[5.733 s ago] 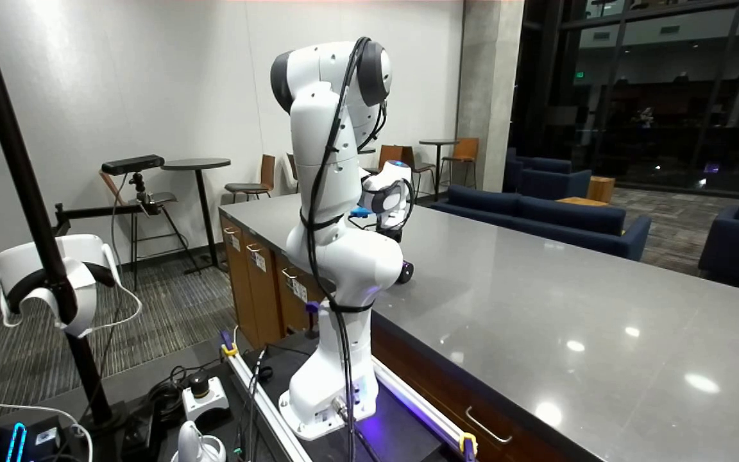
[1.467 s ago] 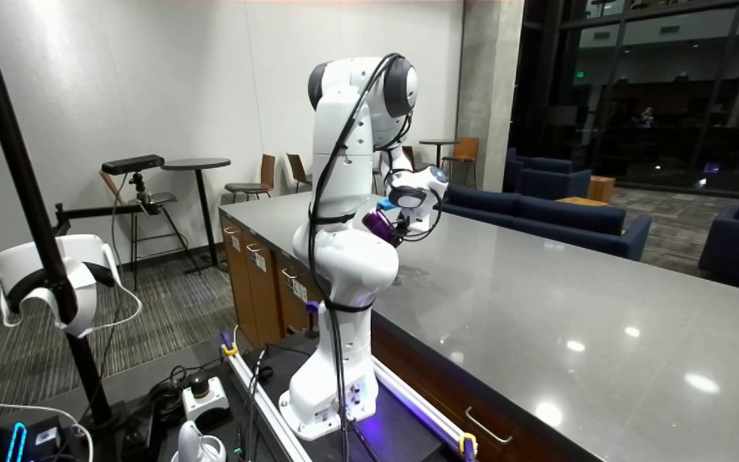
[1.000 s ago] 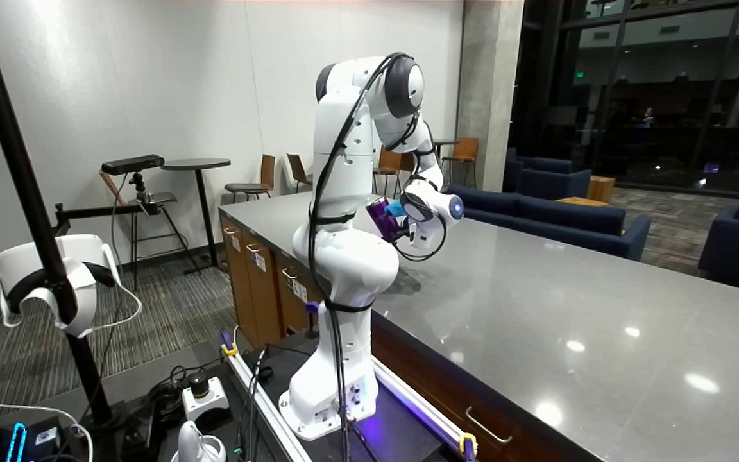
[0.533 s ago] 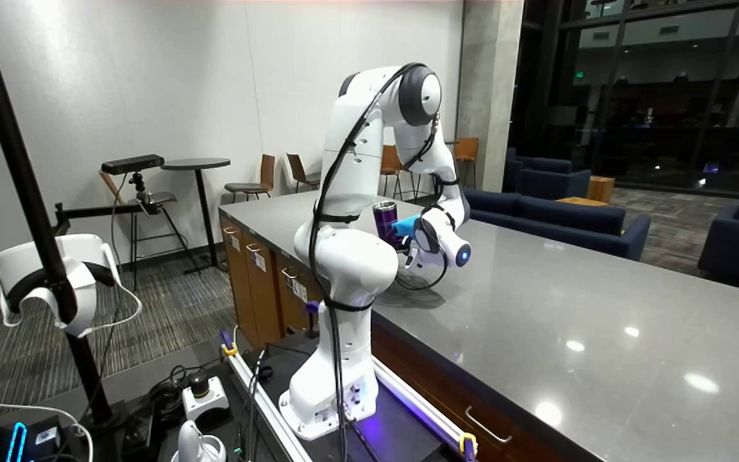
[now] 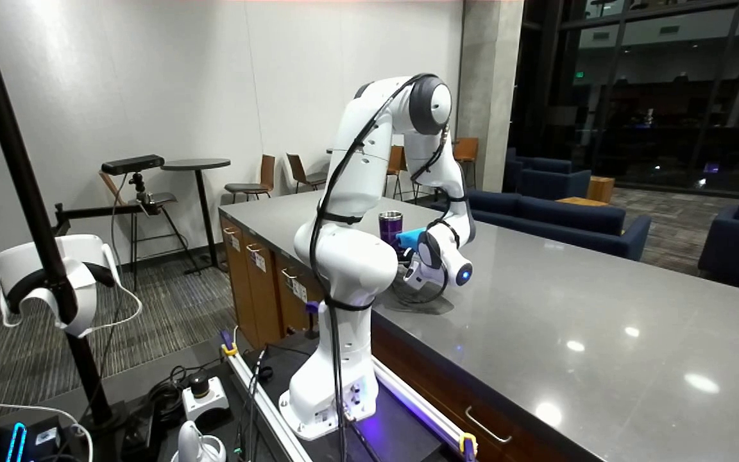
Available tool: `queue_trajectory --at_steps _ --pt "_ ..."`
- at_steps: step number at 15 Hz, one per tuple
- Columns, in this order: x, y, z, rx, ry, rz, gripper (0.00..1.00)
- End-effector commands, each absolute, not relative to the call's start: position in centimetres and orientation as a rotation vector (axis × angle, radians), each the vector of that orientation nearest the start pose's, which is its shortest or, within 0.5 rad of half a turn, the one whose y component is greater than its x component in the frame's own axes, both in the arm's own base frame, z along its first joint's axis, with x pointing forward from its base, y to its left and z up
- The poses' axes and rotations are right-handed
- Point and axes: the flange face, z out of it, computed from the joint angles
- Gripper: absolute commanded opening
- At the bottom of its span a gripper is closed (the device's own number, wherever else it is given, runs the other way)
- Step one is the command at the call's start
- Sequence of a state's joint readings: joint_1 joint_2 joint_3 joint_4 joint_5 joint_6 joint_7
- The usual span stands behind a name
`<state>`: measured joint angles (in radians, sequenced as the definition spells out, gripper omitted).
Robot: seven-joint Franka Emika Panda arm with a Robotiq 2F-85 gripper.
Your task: Drop the purple flask and then lift it up to make it sit upright
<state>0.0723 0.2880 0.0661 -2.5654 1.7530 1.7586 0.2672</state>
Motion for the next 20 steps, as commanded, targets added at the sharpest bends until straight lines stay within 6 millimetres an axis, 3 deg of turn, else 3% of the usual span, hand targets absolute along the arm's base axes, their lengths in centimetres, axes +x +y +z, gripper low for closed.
queue_trajectory --at_steps 1,10,11,20 --pt "38.8 13.9 17.4 -1.187 1.334 1.084 0.53" --pt "38.7 13.8 16.8 -1.186 1.360 1.095 0.53" --pt "38.6 14.0 16.4 -1.209 1.354 1.096 0.78" --pt "38.6 14.0 16.3 -1.208 1.355 1.097 0.78"
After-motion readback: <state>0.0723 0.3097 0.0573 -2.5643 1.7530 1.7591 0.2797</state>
